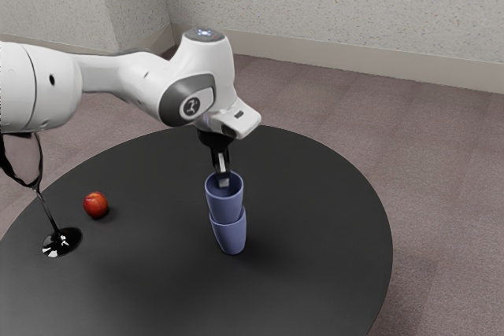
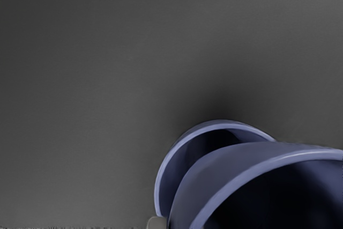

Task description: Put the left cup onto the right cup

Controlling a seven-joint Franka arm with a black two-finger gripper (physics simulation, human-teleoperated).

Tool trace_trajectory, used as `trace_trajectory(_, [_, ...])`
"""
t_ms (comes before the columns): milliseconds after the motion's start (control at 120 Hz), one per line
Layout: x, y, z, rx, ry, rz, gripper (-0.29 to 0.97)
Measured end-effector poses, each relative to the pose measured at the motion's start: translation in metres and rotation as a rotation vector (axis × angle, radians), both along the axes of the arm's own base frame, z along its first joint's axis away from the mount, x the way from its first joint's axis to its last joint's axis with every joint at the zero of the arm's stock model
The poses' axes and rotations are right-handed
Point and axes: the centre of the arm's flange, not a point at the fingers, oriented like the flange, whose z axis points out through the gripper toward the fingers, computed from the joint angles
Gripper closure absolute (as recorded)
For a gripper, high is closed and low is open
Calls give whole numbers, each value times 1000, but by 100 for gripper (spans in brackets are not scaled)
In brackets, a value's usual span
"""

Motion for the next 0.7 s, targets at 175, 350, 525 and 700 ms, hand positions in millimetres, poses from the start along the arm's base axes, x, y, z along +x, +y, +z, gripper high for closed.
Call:
trace_trajectory(175, [1,1,-6,4,11,2,49])
trace_trajectory(350, [0,2,4,3,0,-3,22])
trace_trajectory(525, [-4,4,48,-2,-27,-6,9])
trace_trajectory(700, [-10,25,112,27,-60,8,4])
